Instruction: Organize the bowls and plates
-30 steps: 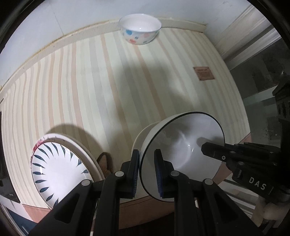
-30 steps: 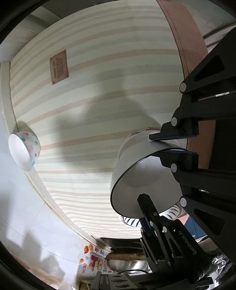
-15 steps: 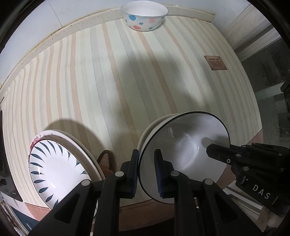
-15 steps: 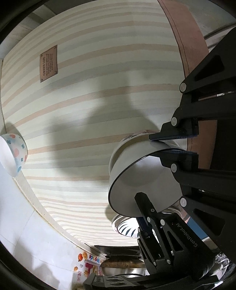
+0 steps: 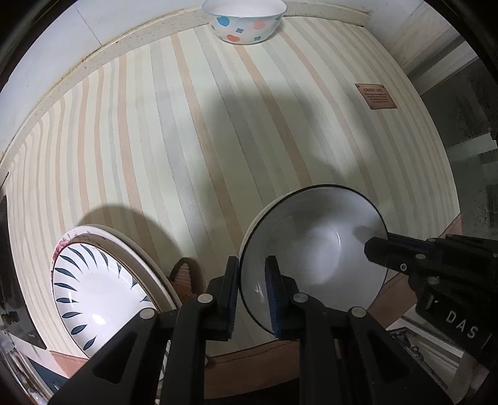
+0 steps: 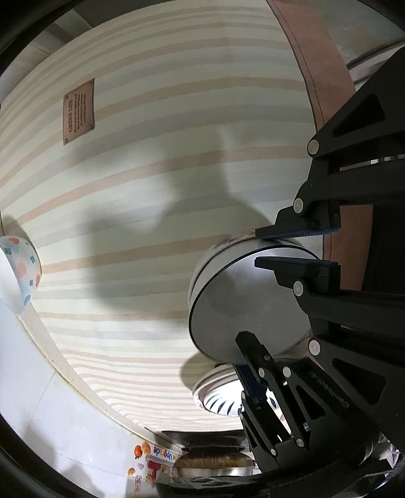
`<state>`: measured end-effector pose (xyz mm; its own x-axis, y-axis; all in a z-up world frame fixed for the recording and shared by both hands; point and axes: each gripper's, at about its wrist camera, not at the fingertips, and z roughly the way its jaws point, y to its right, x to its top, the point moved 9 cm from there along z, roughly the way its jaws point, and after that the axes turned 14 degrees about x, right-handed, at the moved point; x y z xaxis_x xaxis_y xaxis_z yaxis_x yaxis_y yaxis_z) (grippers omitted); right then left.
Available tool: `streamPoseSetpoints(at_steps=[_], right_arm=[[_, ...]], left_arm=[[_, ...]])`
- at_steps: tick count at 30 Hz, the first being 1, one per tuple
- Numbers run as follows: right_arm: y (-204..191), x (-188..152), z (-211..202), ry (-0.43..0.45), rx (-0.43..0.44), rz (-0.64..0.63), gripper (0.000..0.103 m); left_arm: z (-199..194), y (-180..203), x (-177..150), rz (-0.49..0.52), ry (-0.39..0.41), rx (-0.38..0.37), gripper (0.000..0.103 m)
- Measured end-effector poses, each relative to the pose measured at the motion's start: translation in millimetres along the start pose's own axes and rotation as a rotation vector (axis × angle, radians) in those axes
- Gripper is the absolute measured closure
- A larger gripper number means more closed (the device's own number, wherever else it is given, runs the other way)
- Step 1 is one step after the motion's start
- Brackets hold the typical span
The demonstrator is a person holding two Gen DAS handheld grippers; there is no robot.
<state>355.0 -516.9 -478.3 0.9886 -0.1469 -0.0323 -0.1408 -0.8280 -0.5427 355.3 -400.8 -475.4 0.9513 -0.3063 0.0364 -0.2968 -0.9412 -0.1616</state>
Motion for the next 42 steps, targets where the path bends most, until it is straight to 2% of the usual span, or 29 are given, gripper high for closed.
streamPoseSetpoints(at_steps=[4, 6, 8, 9, 12, 13, 18, 24, 29, 38, 41, 42], right_arm=[[-1.6, -1.8, -10.1, 0.008, 0.036, 0.008, 0.088], [-5.0, 2.4, -24.7, 0.029, 0.050, -0.003, 0.088], [-8.0, 10.9, -43.6, 0.073, 0.058, -0.014, 0.087], [-10.8, 18.8, -55.4, 0.100, 0.074, -0.017, 0.083], [-17.7, 49.6, -81.6, 0.171, 0.132, -0.019, 0.057], [-20.2, 62.8, -87.3, 0.192, 0.149, -0.027, 0.055], [-13.2, 141.2, -89.4, 0.270, 0.164, -0.026, 0.055], [-5.8, 227.7, -67.7, 0.307, 0.124, -0.044, 0.055], [3.5, 277.3, -41.5, 0.300, 0.063, -0.044, 0.055], [17.6, 313.2, -3.4, 0.260, 0.031, -0.041, 0.057], [18.5, 318.6, 4.6, 0.251, 0.030, -0.040, 0.064], [15.3, 315.6, 6.3, 0.249, 0.030, -0.041, 0.068]], left_arm=[[-13.8, -6.2, -3.9, -0.024, 0.014, -0.025, 0.088], [-30.8, -13.8, -3.9, -0.046, 0.053, -0.035, 0.087], [-51.7, -26.6, 10.1, -0.089, 0.096, -0.058, 0.085], [-59.9, -33.1, 18.8, -0.116, 0.115, -0.069, 0.079], [-74.0, -53.5, 55.7, -0.201, 0.173, -0.100, 0.066], [-73.3, -62.4, 73.1, -0.239, 0.180, -0.104, 0.065], [-48.4, -80.3, 148.9, -0.346, 0.159, -0.148, 0.065], [-14.4, -79.1, 216.2, -0.323, 0.135, -0.096, 0.065], [19.9, -74.5, 249.6, -0.296, 0.096, -0.070, 0.062], [44.1, -62.0, 270.0, -0.274, 0.066, -0.089, 0.063], [46.9, -59.7, 273.5, -0.260, 0.069, -0.090, 0.065], [46.6, -59.9, 274.5, -0.256, 0.071, -0.088, 0.071]])
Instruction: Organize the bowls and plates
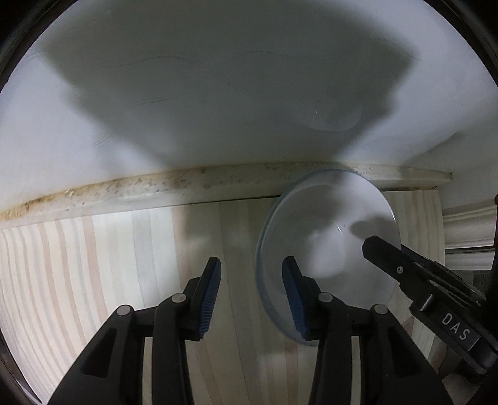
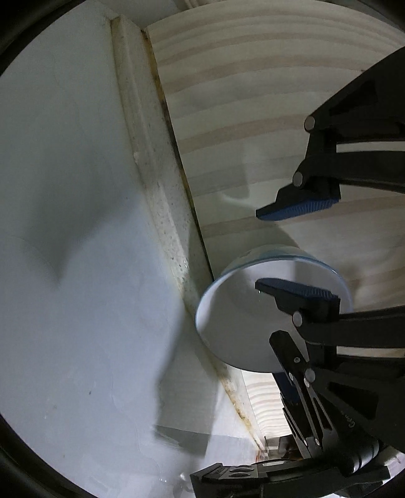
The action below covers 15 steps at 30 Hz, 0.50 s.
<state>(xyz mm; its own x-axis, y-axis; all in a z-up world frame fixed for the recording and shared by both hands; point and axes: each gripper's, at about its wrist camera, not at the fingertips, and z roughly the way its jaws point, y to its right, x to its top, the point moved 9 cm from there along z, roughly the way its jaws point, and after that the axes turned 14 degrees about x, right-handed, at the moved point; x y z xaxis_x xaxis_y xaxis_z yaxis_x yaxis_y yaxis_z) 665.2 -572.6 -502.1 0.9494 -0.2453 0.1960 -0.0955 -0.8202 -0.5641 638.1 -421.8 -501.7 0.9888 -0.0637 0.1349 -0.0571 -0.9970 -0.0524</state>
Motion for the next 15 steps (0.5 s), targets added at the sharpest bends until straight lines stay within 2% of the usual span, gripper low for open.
streamPoseSetpoints(at_steps=[2, 3, 5, 15], right_arm=[[-1.9, 0.1, 7.9, -0.009, 0.005, -0.006, 0.084], [-0.7, -1.6, 10.1, -0.014, 0.005, -0.016, 0.092], [-3.0, -1.6, 13.5, -0.004, -0.010, -0.042, 0.092], [-20.7, -16.7, 17.7, -0.002, -0.016, -0.057, 0.093]], left_arm=[[0.9, 3.4, 1.6, 0.015, 0.013, 0.015, 0.088], [1.4, 6.3, 1.2, 0.021, 0.008, 0.001, 0.093], [0.9, 9.1, -0.1, 0.024, 0.009, -0.004, 0.096], [-21.8, 9.7, -10.4, 0.033, 0.040, 0.005, 0.096]])
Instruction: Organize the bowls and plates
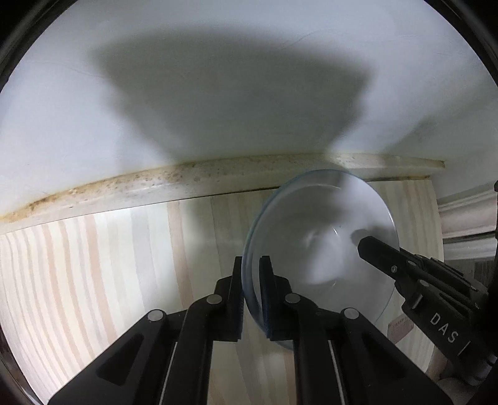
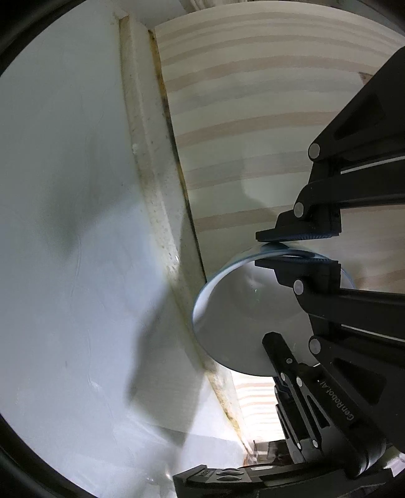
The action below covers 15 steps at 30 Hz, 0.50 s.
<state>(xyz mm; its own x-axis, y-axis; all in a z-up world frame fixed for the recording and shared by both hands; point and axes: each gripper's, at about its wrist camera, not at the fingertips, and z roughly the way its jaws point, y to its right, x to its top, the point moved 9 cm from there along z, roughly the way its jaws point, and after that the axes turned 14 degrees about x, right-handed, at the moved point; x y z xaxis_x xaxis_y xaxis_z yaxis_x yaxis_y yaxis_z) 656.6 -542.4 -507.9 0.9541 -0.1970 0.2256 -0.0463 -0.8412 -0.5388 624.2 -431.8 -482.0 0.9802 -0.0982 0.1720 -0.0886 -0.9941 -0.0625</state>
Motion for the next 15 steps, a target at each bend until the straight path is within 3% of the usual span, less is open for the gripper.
streamPoseSetpoints(at_steps=[6, 15], right_arm=[[-27.6, -24.0, -15.7, 0.016, 0.014, -0.023, 0.093], [-61.8, -77.9, -71.3, 0.038, 0.035, -0.057, 0.093]], left_arm=[[-35.9, -19.1, -21.6, 0.007, 0.029, -0.011, 0.096], [-86.7, -28.7, -45.0, 0.025, 0.087, -0.003, 0.096]])
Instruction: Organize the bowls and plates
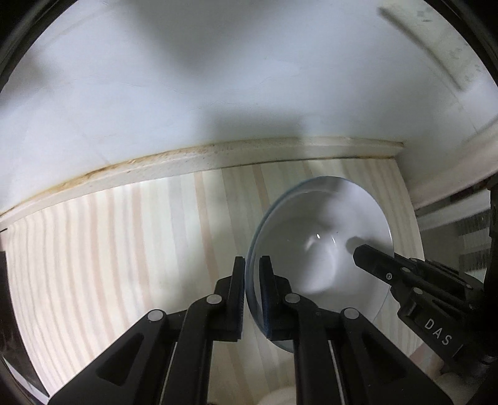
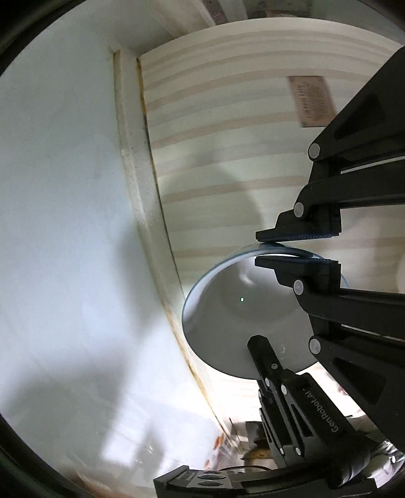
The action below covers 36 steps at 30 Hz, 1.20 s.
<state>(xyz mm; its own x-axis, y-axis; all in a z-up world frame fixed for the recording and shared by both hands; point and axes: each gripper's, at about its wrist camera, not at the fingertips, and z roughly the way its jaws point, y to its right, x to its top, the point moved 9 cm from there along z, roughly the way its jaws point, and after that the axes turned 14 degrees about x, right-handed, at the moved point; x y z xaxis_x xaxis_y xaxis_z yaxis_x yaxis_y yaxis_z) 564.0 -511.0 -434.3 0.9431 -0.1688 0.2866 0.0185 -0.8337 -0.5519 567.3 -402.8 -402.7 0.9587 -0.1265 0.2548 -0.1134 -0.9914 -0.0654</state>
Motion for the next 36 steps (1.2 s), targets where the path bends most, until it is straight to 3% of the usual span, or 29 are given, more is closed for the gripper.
streamPoseSetpoints(at_steps=[7, 17, 26, 36], right_arm=[[-24.4, -38.6, -54.2, 0.029, 0.009, -0.023, 0.093], [-54.5, -126.9, -101.2, 0.028, 0.033, -0.025, 0.092], [-40.7, -196.8, -96.5, -0.034, 0.024, 0.025, 0.092], [-17.0, -232.0, -73.8, -0.103, 0.001, 0.071, 0.092]], left_arm=[[-34.4, -11.4, -41.0, 0.018, 0.026, 0.001, 0.096], [-56.2, -11.4, -110.8, 0.051, 0.022, -0.019, 0.095], [-38.0, -4.6, -162.1, 0.110, -0.045, -0.021, 0.095], [-16.6, 5.2, -192.7, 0.159, -0.109, -0.003, 0.095]])
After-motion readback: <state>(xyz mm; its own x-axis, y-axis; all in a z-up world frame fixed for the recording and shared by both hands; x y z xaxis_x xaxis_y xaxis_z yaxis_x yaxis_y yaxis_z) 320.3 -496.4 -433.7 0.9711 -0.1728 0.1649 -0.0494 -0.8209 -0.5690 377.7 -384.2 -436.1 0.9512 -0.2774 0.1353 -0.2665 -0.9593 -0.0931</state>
